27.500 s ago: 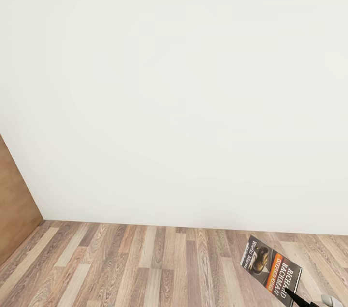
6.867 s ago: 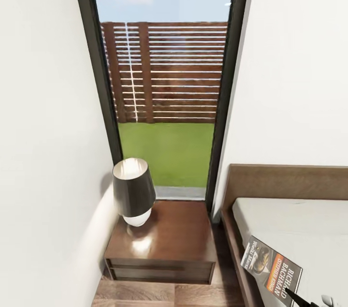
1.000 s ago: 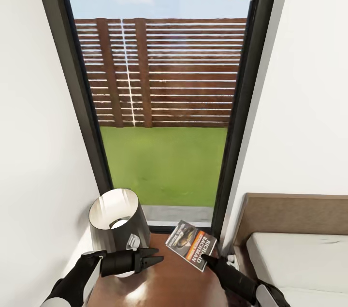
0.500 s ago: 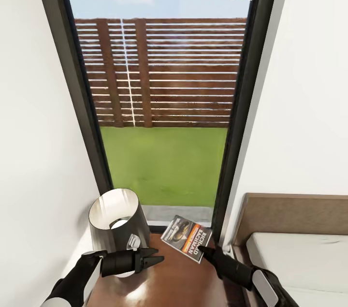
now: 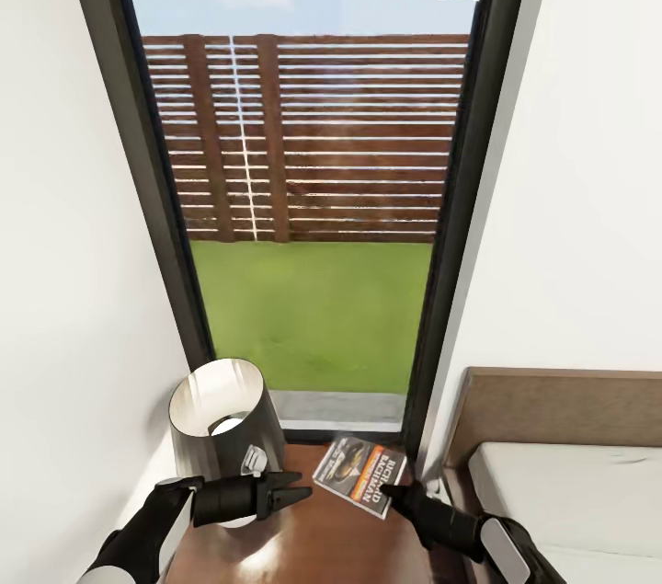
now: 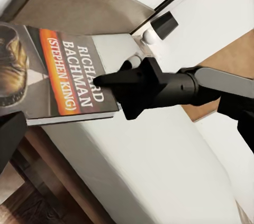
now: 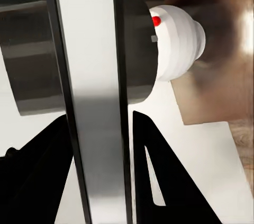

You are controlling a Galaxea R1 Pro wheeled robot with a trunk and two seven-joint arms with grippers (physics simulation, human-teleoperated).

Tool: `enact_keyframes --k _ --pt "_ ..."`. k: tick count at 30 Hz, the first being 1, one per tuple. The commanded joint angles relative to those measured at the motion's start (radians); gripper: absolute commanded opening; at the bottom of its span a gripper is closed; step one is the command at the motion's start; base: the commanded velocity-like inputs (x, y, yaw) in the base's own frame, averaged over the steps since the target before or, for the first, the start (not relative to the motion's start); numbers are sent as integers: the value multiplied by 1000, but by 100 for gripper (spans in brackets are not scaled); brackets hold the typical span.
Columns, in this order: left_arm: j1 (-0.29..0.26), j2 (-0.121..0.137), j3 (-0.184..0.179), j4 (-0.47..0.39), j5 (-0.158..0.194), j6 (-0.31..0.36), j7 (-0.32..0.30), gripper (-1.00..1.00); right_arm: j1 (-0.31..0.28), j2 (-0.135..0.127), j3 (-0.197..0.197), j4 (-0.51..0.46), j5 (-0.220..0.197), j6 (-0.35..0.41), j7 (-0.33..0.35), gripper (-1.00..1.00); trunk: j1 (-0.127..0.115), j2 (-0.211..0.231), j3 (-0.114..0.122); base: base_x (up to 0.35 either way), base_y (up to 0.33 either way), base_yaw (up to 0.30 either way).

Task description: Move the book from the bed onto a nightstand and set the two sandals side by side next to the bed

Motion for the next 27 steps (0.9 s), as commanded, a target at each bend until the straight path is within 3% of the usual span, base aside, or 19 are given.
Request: enact_keyframes --k 1,17,27 --pt "-1 0 1 0 2 11 -3 100 -1 1 -4 2 -4 8 -12 -100 1 -2 -2 0 0 0" --pt "-1 0 1 0 2 12 -3 100 -1 1 -5 4 -5 12 -36 -100 1 -2 -2 0 0 0" --pt "-1 0 1 0 2 12 -3 100 -1 1 -4 4 -5 12 -36 -100 39 -72 -34 0 0 0"
